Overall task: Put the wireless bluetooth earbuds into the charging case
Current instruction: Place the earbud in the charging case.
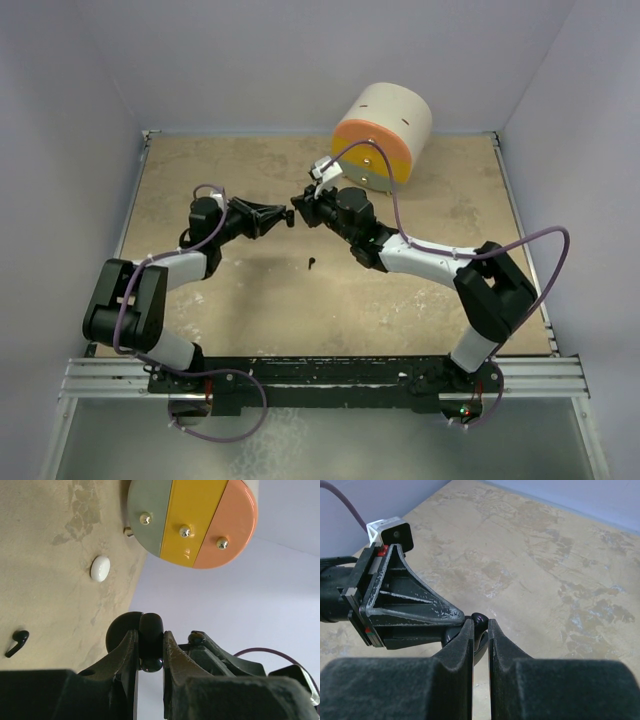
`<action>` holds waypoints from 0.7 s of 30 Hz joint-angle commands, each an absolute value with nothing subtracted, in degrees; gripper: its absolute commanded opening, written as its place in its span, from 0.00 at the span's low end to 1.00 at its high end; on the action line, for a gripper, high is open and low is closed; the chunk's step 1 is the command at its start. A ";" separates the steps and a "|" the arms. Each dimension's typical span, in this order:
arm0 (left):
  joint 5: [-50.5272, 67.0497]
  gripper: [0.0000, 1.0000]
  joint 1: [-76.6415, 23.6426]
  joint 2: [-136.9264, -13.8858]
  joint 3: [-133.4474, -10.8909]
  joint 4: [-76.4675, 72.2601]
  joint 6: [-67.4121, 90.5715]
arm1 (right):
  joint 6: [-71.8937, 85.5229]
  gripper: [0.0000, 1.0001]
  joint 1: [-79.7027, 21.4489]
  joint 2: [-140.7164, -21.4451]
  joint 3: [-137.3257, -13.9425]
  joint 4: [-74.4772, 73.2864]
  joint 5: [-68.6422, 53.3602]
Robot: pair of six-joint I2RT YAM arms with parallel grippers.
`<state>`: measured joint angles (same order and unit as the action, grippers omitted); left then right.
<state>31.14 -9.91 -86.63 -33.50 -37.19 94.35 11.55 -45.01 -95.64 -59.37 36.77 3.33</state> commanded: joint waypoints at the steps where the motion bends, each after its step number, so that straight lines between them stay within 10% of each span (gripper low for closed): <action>1: 30.70 0.00 -10.87 -87.51 -36.83 -41.64 97.67 | 10.66 0.00 -45.35 -95.89 -59.83 40.14 2.72; 21: 30.28 0.00 -12.13 -88.02 -38.23 -42.56 99.57 | 10.50 0.00 -45.40 -96.50 -59.08 40.39 3.51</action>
<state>30.63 -11.79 -88.27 -35.90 -39.46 98.45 11.31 -45.06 -96.42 -59.20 37.15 3.33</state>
